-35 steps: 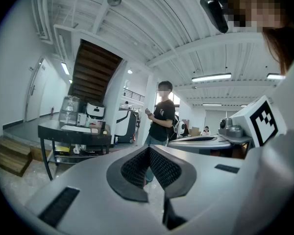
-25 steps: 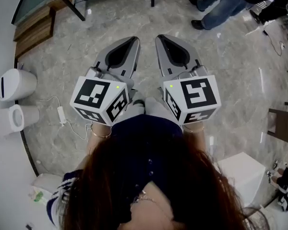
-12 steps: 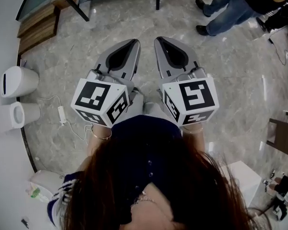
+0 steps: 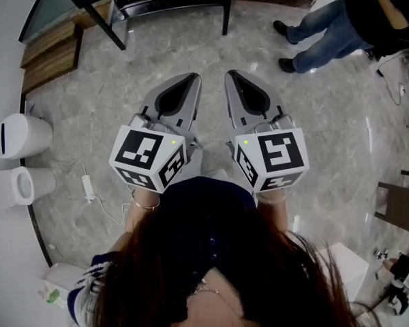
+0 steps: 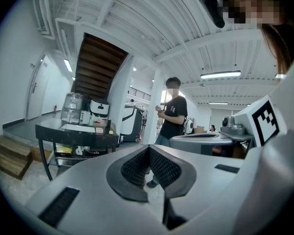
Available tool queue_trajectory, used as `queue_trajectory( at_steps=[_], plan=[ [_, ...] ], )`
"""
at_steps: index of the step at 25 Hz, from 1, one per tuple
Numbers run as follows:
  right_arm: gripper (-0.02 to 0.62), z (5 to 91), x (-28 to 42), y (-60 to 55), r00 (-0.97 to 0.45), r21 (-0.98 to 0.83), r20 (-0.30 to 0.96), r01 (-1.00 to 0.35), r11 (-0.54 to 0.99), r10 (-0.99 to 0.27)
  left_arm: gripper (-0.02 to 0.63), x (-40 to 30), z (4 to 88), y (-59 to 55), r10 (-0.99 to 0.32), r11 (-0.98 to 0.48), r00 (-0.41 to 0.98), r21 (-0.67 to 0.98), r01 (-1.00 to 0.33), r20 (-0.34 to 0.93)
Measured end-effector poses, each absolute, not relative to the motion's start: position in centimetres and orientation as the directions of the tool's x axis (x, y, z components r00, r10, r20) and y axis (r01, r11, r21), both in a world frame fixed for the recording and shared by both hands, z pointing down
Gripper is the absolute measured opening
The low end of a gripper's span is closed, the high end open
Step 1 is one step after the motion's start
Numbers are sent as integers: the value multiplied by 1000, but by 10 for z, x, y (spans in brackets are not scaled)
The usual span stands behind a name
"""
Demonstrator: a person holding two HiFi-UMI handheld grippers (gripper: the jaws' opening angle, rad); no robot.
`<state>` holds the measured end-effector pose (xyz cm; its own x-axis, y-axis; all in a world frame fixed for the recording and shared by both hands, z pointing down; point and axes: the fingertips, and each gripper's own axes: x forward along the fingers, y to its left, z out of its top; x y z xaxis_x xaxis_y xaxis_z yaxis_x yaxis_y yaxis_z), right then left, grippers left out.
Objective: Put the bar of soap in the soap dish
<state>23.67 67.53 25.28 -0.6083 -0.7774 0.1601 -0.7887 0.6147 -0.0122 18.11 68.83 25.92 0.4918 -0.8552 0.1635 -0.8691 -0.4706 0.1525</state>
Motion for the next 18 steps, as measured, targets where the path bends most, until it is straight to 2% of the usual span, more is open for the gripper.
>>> queue_trajectory(
  at_steps=[11,18],
  plan=[
    [8,243,162,591,-553,11,192,-825,565,-811,-5,94,251,600,-842,-496,522,182,-849,136],
    [8,250,144,552,-536,16,223,-833,553,-814,-5,74,261,561,-832,-501,537,223,-836,143]
  ],
)
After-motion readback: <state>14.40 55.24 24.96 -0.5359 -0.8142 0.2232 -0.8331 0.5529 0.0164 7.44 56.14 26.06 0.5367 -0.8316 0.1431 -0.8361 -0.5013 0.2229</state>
